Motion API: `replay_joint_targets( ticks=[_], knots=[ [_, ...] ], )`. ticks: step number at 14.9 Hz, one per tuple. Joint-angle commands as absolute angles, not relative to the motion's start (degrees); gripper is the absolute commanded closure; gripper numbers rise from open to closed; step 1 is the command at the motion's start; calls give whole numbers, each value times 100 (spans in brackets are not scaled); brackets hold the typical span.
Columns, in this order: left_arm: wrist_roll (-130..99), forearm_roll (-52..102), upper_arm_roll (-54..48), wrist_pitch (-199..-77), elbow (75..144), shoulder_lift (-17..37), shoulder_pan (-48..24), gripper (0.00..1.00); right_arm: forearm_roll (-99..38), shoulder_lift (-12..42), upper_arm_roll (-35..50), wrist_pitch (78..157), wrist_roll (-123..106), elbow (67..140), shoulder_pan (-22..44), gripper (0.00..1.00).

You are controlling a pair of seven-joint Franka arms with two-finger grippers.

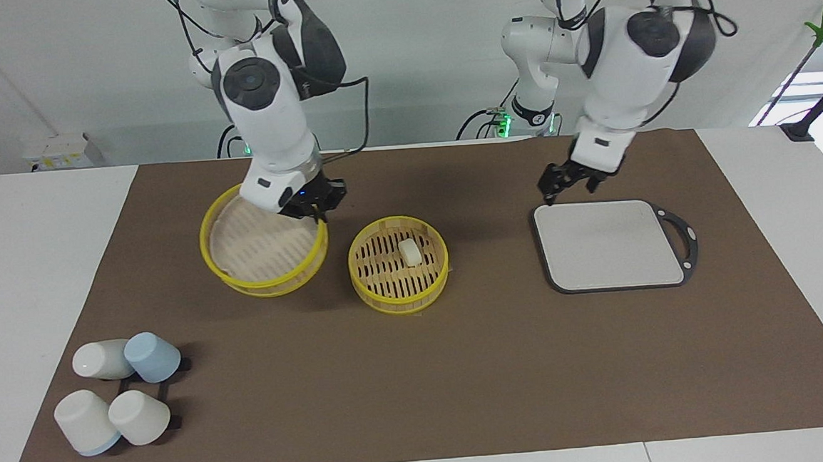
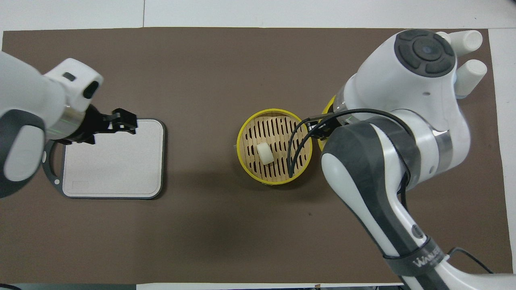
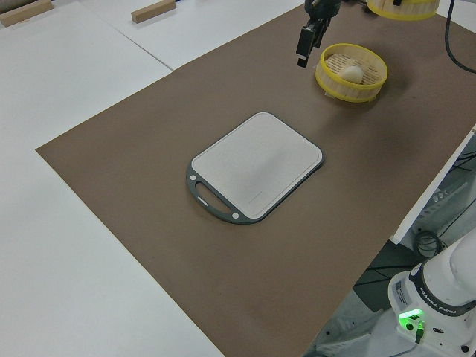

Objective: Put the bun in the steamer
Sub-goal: 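Carry the lid over the steamer with the right gripper while the left gripper withdraws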

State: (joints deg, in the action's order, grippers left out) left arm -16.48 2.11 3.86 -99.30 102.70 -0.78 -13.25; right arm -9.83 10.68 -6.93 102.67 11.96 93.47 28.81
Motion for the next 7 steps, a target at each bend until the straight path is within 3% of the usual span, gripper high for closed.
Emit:
replay_joint_targets(
  ticks=[1, 3, 7],
  knots=[
    [-400, 44, 272, -9362, 9941, -61, -653, 0, -1187, 1273, -756, 11098, 1406, 9457, 3346, 100],
    [217, 44, 272, -9185, 9932, -202, -352, 0, -1160, 1598, -756, 11661, 1852, 9475, 3812, 100],
    [378, -122, 290, -8939, 9914, -369, -281, 0, -1151, 1898, -756, 11733, 2134, 9466, 4148, 100]
  ],
)
